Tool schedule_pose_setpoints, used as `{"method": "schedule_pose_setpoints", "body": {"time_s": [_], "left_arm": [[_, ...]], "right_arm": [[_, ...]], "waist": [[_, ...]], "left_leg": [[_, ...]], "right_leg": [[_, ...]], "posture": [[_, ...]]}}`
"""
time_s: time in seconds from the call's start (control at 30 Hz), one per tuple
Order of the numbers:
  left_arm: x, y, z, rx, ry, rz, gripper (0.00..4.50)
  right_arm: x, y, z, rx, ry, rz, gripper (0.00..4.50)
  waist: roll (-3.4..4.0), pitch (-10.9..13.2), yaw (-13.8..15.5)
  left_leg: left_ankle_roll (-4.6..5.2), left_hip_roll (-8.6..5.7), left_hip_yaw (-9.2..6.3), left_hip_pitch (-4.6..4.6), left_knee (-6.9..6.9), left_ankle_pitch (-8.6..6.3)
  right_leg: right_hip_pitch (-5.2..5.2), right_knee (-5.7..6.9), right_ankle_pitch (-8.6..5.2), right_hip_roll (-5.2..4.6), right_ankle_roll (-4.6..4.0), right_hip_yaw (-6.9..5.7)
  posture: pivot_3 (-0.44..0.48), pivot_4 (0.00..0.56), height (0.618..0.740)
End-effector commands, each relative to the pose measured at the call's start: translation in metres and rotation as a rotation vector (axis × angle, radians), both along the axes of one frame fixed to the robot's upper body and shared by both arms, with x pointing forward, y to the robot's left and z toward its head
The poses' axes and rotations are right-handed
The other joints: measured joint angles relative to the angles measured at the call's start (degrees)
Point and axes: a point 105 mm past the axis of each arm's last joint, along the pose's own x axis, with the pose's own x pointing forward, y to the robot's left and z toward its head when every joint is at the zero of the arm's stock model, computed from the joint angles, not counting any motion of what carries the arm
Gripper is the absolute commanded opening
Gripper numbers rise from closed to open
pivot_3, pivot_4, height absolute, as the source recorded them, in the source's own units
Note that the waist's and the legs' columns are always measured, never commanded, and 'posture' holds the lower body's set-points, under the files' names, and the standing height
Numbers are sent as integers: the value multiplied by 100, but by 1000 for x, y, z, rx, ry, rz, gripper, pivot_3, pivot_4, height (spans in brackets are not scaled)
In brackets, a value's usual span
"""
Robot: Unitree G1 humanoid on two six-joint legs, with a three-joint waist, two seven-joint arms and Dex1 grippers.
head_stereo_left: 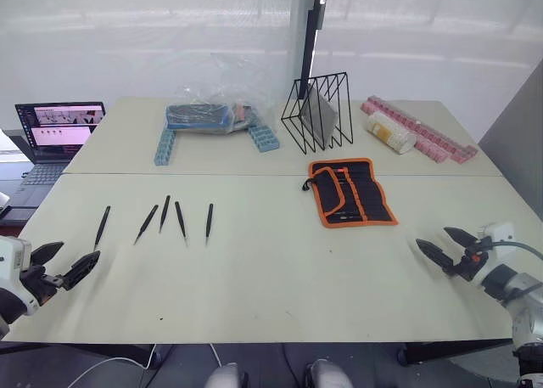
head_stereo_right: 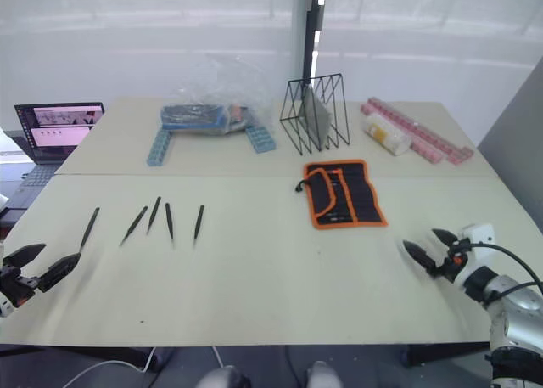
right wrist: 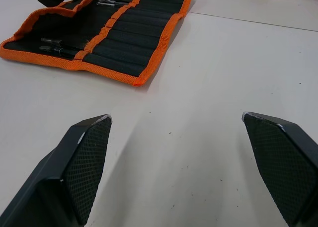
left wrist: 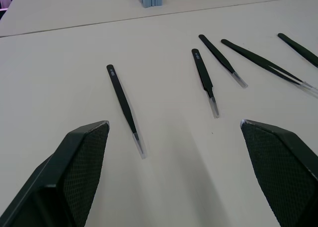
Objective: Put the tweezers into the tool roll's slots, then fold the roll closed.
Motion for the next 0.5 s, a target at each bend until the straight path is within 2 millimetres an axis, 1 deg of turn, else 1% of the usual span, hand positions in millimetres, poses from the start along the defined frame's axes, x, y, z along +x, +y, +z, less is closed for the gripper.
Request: {"method": "schedule_pose_setpoints", "body": {"time_s": [0.03,0.13,0.17,0.27,0.3,0.37,0.4,0.43,0.5], "left_arm": [[2,1,18,30,-51,-13,4500],[5,-7,21,14,-72,-34,4500],[5,-8,22,11,-77,-35,4500],[8,-34,20,-17,-82,-101,4500],[9,-42,19,-24,-82,-122,4500],[12,-53,17,-33,-79,-148,4500],[12,-60,16,-38,-74,-168,4500],[12,-64,15,-41,-70,-180,4500],[13,-78,11,-29,-57,-226,4500]], "right_arm": [[-2,3,16,4,-58,-3,4462],[-7,24,18,28,-59,8,4462],[-8,28,18,34,-56,5,4462],[-11,64,21,93,-61,6,4462],[-11,79,24,113,-67,8,4462],[-10,103,28,139,-75,1,4462],[-8,114,31,156,-73,2,4462],[-8,120,31,167,-69,0,4462],[-3,136,35,199,-61,0,4462]], "waist": [[0,0,1],[1,0,24],[1,0,24],[2,0,25],[2,0,27],[3,1,16],[3,1,13],[3,1,14],[3,1,14]], "left_leg": [[0,0,0,0,0,0],[0,3,-4,-1,-4,0],[-1,4,-4,-2,-5,0],[-2,3,-3,-4,-4,0],[-3,4,-4,-1,-5,0],[-5,3,-5,-3,-5,1],[-5,3,-5,-3,-5,1],[-7,2,-5,-5,-5,2],[-7,0,-4,-11,-5,2]], "right_leg": [[0,0,0,0,0,0],[0,1,0,0,0,0],[-2,1,0,0,0,1],[-4,1,0,-14,1,6],[-3,2,1,-22,1,11],[-5,2,1,-28,1,17],[-9,8,1,-29,1,19],[-12,8,1,-27,1,18],[-20,10,1,-22,1,14]], "posture": [[0,150,722],[0,150,722],[0,150,722],[0,150,722],[0,150,722],[0,150,722],[0,150,722],[0,150,722],[0,150,722]]}}
